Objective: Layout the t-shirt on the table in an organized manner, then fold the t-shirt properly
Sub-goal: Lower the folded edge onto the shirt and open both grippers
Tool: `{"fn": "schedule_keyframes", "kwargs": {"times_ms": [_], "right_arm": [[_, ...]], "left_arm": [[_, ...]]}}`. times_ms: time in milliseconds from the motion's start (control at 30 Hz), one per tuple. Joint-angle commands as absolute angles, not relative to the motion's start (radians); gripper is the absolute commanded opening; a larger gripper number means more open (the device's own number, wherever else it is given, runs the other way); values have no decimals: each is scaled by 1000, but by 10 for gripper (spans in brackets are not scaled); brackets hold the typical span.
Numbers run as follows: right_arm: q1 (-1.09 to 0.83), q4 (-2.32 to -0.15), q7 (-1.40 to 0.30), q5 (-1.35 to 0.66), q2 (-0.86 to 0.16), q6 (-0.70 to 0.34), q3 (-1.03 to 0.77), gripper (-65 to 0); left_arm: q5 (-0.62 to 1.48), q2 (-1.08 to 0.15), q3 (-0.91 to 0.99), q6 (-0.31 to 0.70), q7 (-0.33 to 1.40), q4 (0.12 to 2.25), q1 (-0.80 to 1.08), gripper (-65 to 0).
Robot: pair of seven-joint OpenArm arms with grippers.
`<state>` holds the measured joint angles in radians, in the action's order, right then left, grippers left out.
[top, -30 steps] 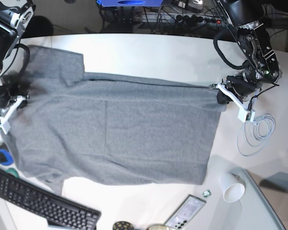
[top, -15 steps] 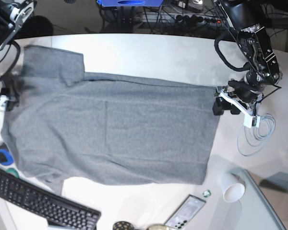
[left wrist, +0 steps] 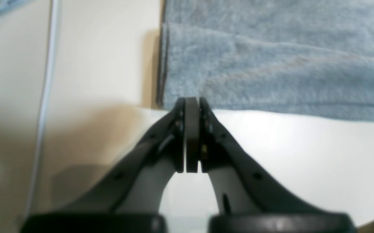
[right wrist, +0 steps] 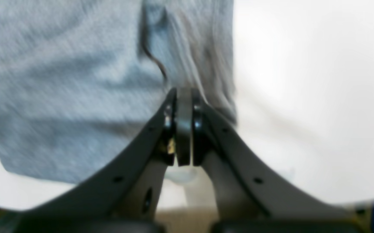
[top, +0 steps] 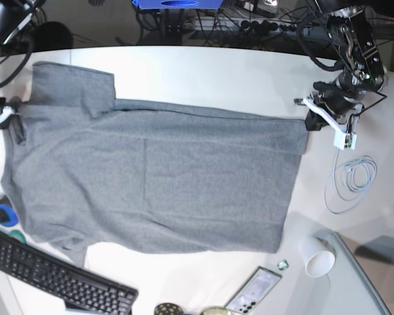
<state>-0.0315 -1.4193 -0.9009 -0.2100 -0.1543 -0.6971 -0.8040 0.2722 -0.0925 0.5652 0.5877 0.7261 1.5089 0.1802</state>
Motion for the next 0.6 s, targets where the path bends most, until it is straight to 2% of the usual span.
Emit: {"fn": "schedule_keyframes", "kwargs": {"times_ms": [0,133,333,567], "right_arm": [[-13,-1408,-872,-220,-174,-698,-805,-617],[35,-1349,-843,-217,-179,-698,-802,-645],[133,-1224,-829,-214,-222,-698,-763,-644],[193,-961,-664,-214,-291,-698,-654,-644]], "left_arm": [[291,-107,567,591,702,1508,157,-650],[291,-101,559,591,700,1486,102,-650],[282,-101,559,590,688,1360,-10,-650],[130,-101,460,561,455,1162,-30,-650]]}}
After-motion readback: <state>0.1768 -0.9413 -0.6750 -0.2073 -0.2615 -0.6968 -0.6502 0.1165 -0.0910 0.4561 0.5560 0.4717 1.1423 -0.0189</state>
